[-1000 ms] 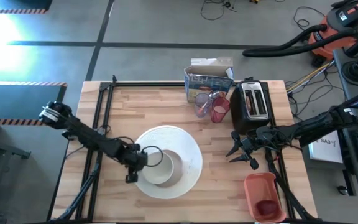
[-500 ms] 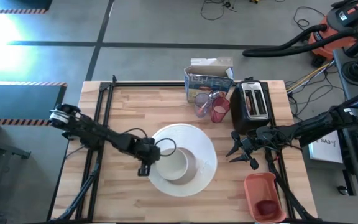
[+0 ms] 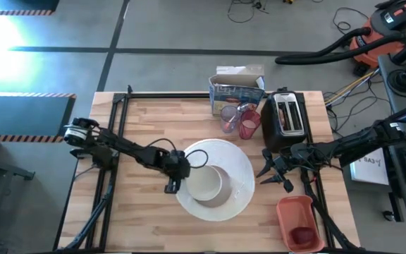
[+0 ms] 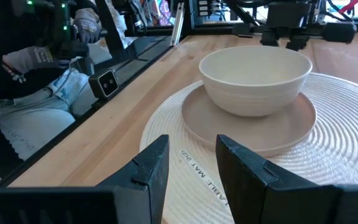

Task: Arrange a breakfast setting
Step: Move the white placemat to the center of the table, then put the white bowl on the white placemat to the right of the gray plate

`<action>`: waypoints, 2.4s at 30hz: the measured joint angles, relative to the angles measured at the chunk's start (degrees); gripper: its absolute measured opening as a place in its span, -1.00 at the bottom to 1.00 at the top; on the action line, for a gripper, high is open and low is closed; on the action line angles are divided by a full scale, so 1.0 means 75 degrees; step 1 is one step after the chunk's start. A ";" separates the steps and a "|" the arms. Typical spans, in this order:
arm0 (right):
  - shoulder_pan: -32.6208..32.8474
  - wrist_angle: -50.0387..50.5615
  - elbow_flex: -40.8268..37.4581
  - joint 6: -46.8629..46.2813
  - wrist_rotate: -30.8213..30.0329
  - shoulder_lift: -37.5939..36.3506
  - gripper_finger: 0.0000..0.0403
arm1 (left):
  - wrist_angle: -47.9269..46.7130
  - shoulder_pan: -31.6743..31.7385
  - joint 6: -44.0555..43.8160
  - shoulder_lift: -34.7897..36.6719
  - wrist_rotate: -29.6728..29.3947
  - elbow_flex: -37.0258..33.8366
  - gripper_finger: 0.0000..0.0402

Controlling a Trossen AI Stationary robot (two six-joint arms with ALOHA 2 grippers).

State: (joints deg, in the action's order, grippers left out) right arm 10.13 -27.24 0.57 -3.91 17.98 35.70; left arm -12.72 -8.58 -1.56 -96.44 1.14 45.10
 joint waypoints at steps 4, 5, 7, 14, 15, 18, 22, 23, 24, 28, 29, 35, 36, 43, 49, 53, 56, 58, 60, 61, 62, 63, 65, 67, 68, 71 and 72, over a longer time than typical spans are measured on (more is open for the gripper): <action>-0.0002 0.0000 -0.0001 0.0001 0.0000 0.0001 -0.39 | 0.0261 0.0213 0.0220 -0.0056 -0.0008 -0.0013 -1.00; -0.0001 0.0000 0.0001 -0.0006 -0.0002 0.0000 -0.39 | 0.0330 0.0265 0.0273 -0.0081 -0.0008 -0.0017 -1.00; 0.0000 0.0000 0.0001 -0.0005 0.0000 0.0000 -0.39 | 0.0471 0.0376 0.0397 -0.0116 -0.0016 -0.0017 -1.00; 0.0000 0.0000 -0.0001 -0.0001 -0.0002 0.0000 -0.39 | 0.0751 0.0778 0.0615 -0.0144 -0.0026 -0.0032 -1.00; -0.0003 0.0000 -0.0001 -0.0008 -0.0003 0.0000 -0.39 | 0.0774 0.0817 0.0676 -0.0147 -0.0028 -0.0032 -1.00; -0.0001 0.0000 -0.0001 0.0001 -0.0002 0.0000 -0.39 | 0.0862 0.0944 0.0846 -0.0149 -0.0031 -0.0038 -1.00; 0.0000 0.0000 0.0001 0.0001 0.0000 0.0000 -0.39 | 0.0929 0.1014 0.0880 -0.0146 -0.0022 -0.0038 -1.00; -0.0002 0.0000 0.0001 -0.0001 0.0000 0.0000 -0.39 | 0.0919 0.1011 0.0883 -0.0112 0.0077 -0.0040 -1.00; 0.0000 0.0000 0.0001 -0.0008 0.0000 0.0000 -0.39 | 0.0906 0.1005 0.0886 -0.0069 0.0246 -0.0042 -1.00; 0.0000 0.0000 0.0001 -0.0005 0.0000 0.0002 -0.39 | 0.0864 0.0973 0.0889 0.0341 0.0578 -0.0041 -1.00; 0.0000 0.0000 0.0001 -0.0007 -0.0003 0.0003 -0.39 | 0.0844 0.0970 0.0894 0.0451 0.0575 -0.0041 -1.00; -0.0002 0.0000 0.0000 0.0001 -0.0001 0.0002 -0.39 | 0.0374 0.0907 0.0575 0.1144 0.0576 -0.0044 -1.00; -0.0001 0.0001 0.0000 0.0000 -0.0003 0.0000 -0.39 | 0.0234 0.0856 0.0342 0.1255 0.0578 -0.0044 -1.00; -0.0002 0.0002 -0.0001 -0.0005 0.0000 0.0000 -0.39 | -0.0283 -0.0138 -0.0286 0.2279 0.0298 -0.0087 -1.00; 0.0000 0.0002 0.0000 0.0001 -0.0002 0.0002 -0.39 | 0.0023 -0.1037 -0.0305 0.2791 -0.0028 -0.0117 -1.00; 0.0000 0.0000 -0.0001 0.0001 -0.0003 0.0000 -0.39 | 0.0117 -0.1142 -0.0236 0.2861 -0.0767 -0.0122 -1.00; 0.0000 0.0000 0.0001 -0.0008 0.0000 0.0000 -0.39 | 0.0347 -0.1152 -0.0204 0.2706 -0.0775 -0.0122 -0.98; -0.0003 0.0000 0.0001 0.0001 0.0000 0.0000 -0.39 | 0.0566 -0.1154 -0.0204 0.2578 -0.0755 -0.0122 -0.94; -0.0002 0.0000 0.0000 -0.0008 -0.0003 0.0000 -0.39 | 0.0773 -0.1152 -0.0245 0.2445 -0.0670 -0.0122 -0.86; 0.0000 0.0003 0.0001 -0.0005 -0.0003 0.0003 -0.39 | 0.0871 -0.1152 -0.0271 0.2379 -0.0629 -0.0122 -0.81; 0.0000 0.0000 -0.0001 0.0001 -0.0003 0.0000 -0.39 | 0.0958 -0.1152 -0.0284 0.2325 -0.0592 -0.0122 -0.76; 0.0000 0.0000 0.0001 -0.0001 -0.0003 0.0000 -0.39 | 0.1057 -0.1152 -0.0285 0.2262 -0.0532 -0.0122 -0.69; 0.0000 0.0000 -0.0001 -0.0008 0.0000 0.0000 -0.39 | 0.1186 -0.1152 -0.0285 0.2142 -0.0412 -0.0122 -0.56; -0.0001 0.0002 0.0000 0.0001 0.0000 0.0000 -0.39 | 0.1243 -0.1154 -0.0283 0.2006 -0.0280 -0.0122 -0.43; -0.0002 0.0001 -0.0001 -0.0003 -0.0002 0.0000 -0.39 | 0.1282 -0.1154 -0.0268 0.1941 -0.0256 -0.0122 -0.38; -0.0002 0.0000 -0.0001 0.0004 -0.0002 0.0000 -0.39 | 0.1454 -0.1154 -0.0258 0.1754 -0.0256 -0.0122 -0.24; -0.0002 0.0002 -0.0001 0.0001 -0.0003 0.0000 -0.39 | 0.1520 -0.1154 -0.0218 0.1690 -0.0256 -0.0122 -0.22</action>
State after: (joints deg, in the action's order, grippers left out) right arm 10.11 -27.23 0.56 -3.90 17.96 35.70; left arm -1.32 -17.23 -3.20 -83.76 -0.78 44.18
